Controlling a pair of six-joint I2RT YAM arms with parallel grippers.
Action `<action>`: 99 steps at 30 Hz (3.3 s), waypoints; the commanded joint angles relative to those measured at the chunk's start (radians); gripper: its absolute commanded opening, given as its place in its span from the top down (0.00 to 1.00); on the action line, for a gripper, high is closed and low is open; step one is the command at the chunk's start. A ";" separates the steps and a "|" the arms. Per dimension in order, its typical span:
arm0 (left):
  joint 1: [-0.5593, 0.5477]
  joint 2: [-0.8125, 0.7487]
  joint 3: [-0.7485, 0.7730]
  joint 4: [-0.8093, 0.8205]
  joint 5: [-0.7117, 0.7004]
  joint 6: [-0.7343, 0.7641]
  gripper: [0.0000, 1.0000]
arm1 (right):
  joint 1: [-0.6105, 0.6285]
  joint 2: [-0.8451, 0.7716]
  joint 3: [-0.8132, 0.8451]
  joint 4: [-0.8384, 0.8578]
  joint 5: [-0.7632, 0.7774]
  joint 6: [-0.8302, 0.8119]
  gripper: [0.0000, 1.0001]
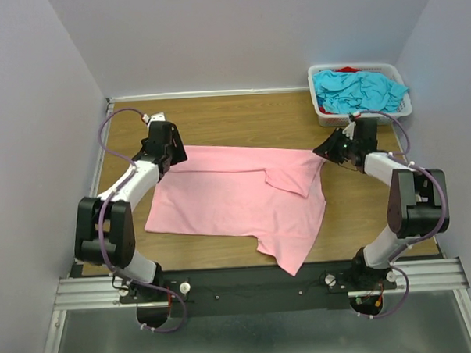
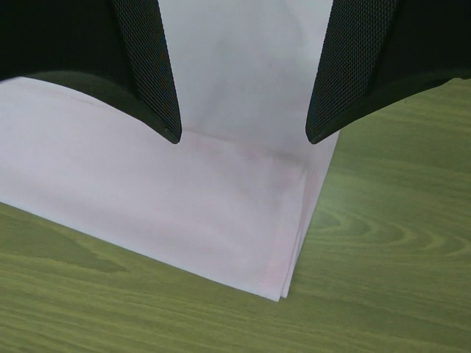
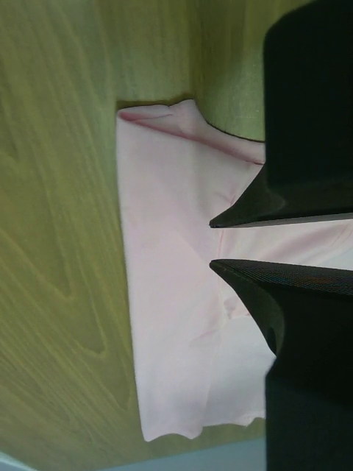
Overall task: Fold and stack the t-shirts
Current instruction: Fold the tshirt
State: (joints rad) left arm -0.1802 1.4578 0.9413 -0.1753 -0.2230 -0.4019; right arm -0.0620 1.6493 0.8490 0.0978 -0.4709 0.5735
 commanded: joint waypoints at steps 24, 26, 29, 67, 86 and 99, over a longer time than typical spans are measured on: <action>0.084 0.335 0.129 -0.098 -0.070 -0.017 0.47 | 0.129 0.175 0.163 -0.205 0.405 -0.207 0.69; 0.088 0.320 0.132 -0.105 -0.072 -0.017 0.45 | 0.130 0.167 0.170 -0.213 0.399 -0.215 0.69; 0.082 0.264 0.145 -0.139 -0.101 -0.046 0.43 | 0.134 0.136 0.191 -0.230 0.376 -0.230 0.69; 0.027 0.661 0.585 -0.171 -0.047 0.003 0.35 | 0.324 0.576 0.709 -0.366 0.753 -0.405 0.60; 0.038 0.066 0.089 -0.263 -0.131 -0.182 0.21 | 0.333 0.026 0.351 -0.443 0.523 -0.278 0.46; 0.042 -0.304 -0.286 -0.368 -0.059 -0.514 0.24 | 0.337 -0.227 0.087 -0.455 0.416 -0.248 0.42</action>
State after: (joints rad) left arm -0.1432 1.1992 0.6834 -0.5068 -0.3099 -0.7815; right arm 0.2691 1.4586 0.9604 -0.3492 0.0082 0.3046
